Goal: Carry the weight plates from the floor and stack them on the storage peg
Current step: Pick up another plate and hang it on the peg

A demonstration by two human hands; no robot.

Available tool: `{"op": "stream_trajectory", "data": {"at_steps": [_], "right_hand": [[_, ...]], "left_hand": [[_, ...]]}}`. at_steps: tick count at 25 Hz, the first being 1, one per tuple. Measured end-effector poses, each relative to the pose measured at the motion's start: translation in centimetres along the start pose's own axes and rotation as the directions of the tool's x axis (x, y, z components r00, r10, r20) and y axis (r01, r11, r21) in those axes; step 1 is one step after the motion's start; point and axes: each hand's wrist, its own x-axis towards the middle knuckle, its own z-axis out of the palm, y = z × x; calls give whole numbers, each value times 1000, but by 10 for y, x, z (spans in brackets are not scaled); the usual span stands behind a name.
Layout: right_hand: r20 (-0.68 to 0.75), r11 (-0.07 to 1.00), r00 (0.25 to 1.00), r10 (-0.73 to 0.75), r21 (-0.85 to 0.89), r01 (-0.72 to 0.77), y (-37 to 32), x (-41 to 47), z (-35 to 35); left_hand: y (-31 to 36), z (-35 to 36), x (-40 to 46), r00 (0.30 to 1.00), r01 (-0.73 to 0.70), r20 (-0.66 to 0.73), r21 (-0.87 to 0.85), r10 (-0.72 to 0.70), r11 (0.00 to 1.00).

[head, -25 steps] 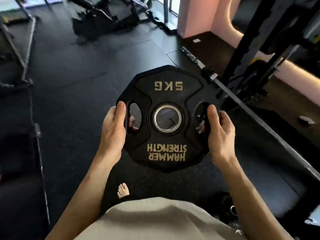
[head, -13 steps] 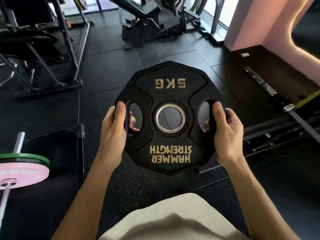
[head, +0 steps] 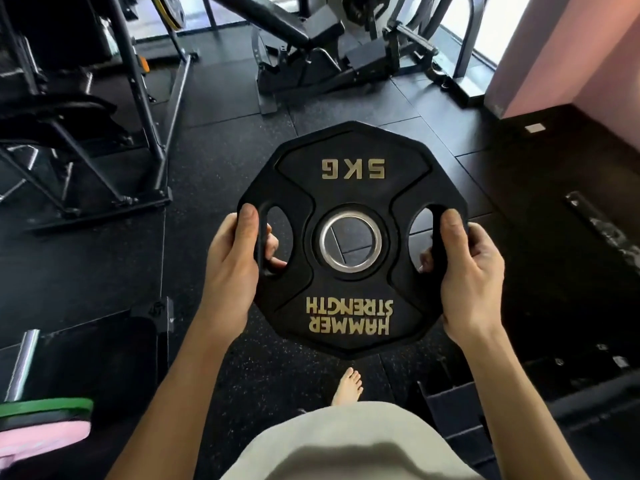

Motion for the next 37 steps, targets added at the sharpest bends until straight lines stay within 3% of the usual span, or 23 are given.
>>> {"op": "stream_trajectory", "data": {"at_steps": [8, 13, 18, 25, 37], "right_hand": [[-71, 1000, 997, 16, -24, -18, 7, 183, 87], [-203, 999, 979, 19, -23, -24, 9, 303, 142], [-385, 999, 923, 15, -25, -27, -4, 419, 167], [-552, 1000, 834, 6, 22, 7, 4, 592, 135], [-692, 999, 722, -14, 12, 31, -19, 889, 28]], "left_hand": [[0, 45, 212, 997, 58, 54, -62, -54, 996], [6, 87, 371, 981, 67, 183, -28, -61, 997], [24, 162, 517, 923, 43, 380, 46, -57, 998], [14, 325, 669, 814, 12, 581, 14, -18, 1000], [17, 623, 864, 697, 65, 717, -20, -31, 998]]}}
